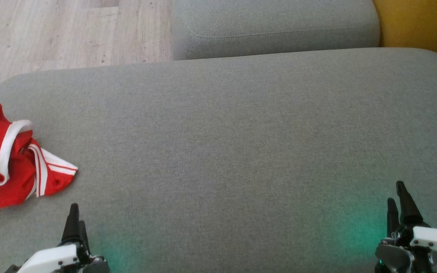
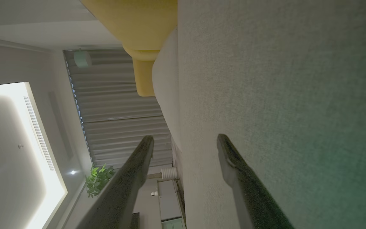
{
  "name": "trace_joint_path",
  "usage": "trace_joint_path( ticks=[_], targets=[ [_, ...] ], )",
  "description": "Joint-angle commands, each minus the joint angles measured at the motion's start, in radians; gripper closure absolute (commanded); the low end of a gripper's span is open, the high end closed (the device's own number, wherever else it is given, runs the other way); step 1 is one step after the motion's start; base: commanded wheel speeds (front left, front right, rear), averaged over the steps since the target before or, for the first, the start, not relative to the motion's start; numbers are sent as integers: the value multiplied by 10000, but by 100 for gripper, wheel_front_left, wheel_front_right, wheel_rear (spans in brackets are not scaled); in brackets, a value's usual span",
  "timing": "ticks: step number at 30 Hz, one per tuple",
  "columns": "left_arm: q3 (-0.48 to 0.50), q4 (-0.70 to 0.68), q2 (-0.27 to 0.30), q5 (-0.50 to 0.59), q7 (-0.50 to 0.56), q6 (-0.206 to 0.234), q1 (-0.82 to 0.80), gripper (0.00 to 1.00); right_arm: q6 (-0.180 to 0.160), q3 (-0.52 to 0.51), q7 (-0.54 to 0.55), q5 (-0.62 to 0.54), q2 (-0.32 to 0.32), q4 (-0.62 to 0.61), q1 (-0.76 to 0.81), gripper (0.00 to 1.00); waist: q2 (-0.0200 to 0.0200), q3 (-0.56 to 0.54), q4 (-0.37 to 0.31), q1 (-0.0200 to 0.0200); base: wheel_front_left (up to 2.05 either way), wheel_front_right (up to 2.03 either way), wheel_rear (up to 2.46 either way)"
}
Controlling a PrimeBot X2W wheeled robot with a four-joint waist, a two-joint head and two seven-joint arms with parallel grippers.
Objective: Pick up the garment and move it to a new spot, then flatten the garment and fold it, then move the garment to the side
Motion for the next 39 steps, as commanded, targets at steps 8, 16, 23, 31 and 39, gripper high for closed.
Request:
trace_joint_path(
  ticks=[8,16,23,31,39],
  targets=[
    [-125,-253,248,539,-298,-9,-733,0,-1,365,-301,-378,-174,-260,-818,0,0,34,12,0,0,0,0],
    [-285,-130,438,1465,-534,-14,-976,0,-1,718,-566,-1067,-343,8,-1248,0,0,95,16,0,0,0,0],
    [-420,45,571,2298,-742,-18,-1230,0,-2,919,-773,-1806,-442,235,-1623,0,0,154,13,0,0,0,0],
    [-581,278,726,3143,-949,-22,-1515,0,-2,1135,-979,-2598,-565,538,-2015,0,0,207,-19,0,0,0,0],
    [-814,589,914,4206,-1186,-27,-1847,0,-2,1363,-1216,-3626,-704,965,-2453,0,0,262,-49,0,0,0,0]
  ],
)
